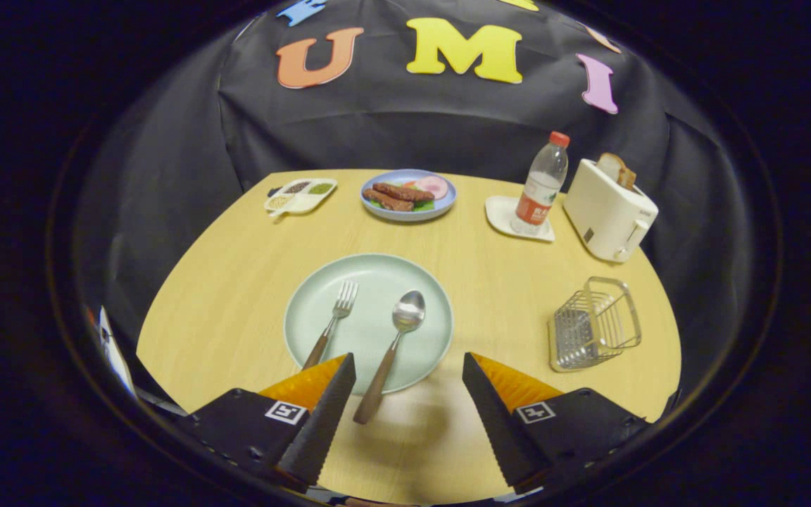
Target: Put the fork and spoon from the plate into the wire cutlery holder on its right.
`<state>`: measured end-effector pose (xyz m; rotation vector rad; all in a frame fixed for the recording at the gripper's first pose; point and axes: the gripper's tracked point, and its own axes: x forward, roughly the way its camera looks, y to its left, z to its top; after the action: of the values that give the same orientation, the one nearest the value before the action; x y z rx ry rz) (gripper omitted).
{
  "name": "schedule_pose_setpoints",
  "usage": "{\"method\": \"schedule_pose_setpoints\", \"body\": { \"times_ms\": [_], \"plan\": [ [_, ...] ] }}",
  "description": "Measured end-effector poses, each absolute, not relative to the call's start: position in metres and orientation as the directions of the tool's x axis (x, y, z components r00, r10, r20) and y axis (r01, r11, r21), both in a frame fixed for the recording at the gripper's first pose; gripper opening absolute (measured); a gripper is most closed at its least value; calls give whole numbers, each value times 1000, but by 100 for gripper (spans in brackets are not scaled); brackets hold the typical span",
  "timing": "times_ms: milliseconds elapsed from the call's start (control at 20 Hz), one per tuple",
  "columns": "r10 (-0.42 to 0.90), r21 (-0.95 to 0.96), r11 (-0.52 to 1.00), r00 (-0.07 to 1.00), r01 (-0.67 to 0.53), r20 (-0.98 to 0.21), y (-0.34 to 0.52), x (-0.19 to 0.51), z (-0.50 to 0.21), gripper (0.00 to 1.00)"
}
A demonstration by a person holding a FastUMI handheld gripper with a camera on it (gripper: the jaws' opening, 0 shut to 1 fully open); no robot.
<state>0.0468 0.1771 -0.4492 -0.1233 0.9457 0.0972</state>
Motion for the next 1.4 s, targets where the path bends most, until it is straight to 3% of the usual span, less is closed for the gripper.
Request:
{"method": "schedule_pose_setpoints", "body": {
  "times_ms": [250, 500, 650, 700, 750, 1100, 1400],
  "plan": [
    [-6, -54, 996, 554, -70, -832, 194, 72, -476, 76],
    [-60, -46, 998, 486, 40, -872, 192, 73, -505, 47],
    [-62, -59, 998, 467, 20, -882, 194, 75, -513, 43],
    [-71, -64, 997, 463, 32, -883, 195, 73, -513, 35],
    [-63, -52, 998, 457, 36, -887, 197, 72, -514, 15],
    [-54, -46, 999, 468, 28, -882, 194, 67, -499, 1],
    [-49, -47, 999, 517, 16, -855, 175, 62, -453, 1]
  ]
}}
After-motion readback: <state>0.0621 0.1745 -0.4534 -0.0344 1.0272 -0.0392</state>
